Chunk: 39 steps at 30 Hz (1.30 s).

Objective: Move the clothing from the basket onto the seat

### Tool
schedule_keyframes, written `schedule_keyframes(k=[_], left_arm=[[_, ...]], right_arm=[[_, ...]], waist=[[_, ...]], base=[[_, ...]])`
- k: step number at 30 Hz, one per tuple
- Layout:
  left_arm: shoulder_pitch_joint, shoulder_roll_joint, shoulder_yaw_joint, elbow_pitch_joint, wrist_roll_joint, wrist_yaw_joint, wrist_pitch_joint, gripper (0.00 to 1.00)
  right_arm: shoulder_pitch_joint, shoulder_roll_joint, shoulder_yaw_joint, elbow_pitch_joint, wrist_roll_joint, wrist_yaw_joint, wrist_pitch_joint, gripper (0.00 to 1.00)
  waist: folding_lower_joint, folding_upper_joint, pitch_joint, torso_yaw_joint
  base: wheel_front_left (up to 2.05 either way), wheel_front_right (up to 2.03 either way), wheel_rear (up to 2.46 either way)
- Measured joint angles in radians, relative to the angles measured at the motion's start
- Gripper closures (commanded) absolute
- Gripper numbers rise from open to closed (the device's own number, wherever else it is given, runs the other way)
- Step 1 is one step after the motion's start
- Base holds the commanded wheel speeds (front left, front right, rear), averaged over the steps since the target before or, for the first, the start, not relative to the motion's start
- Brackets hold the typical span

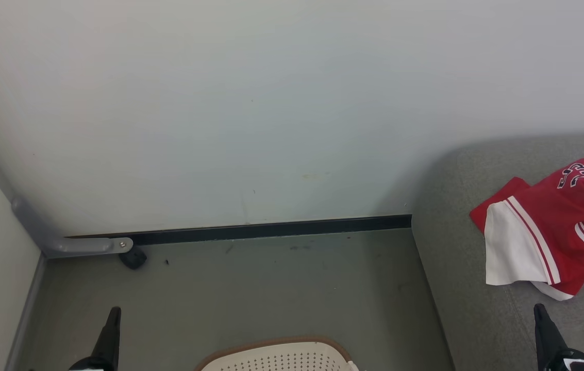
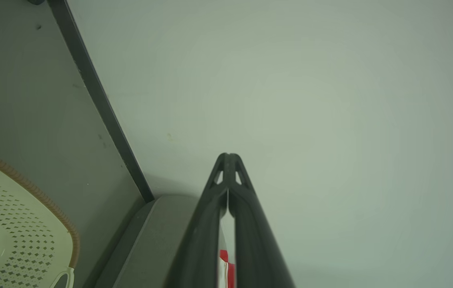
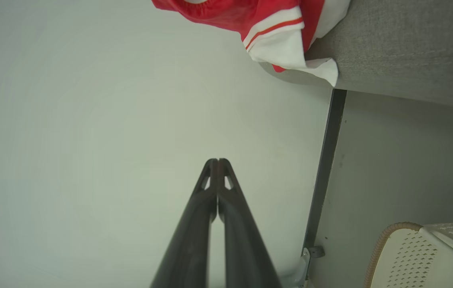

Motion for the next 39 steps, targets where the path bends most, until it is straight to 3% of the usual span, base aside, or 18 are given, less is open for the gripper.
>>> schedule_keyframes(k=[39], left_arm=[[-0.004,-0.005,0.001,0.001,-0.015,-0.007,0.0,1.0]], right_arm=[[-0.01,0.001,-0.002,0.0,0.003,0.002,0.001,1.0]], waist=[[0.0,-0.0001,0.0,0.0]], base=[[0.0,0.0,0.0]])
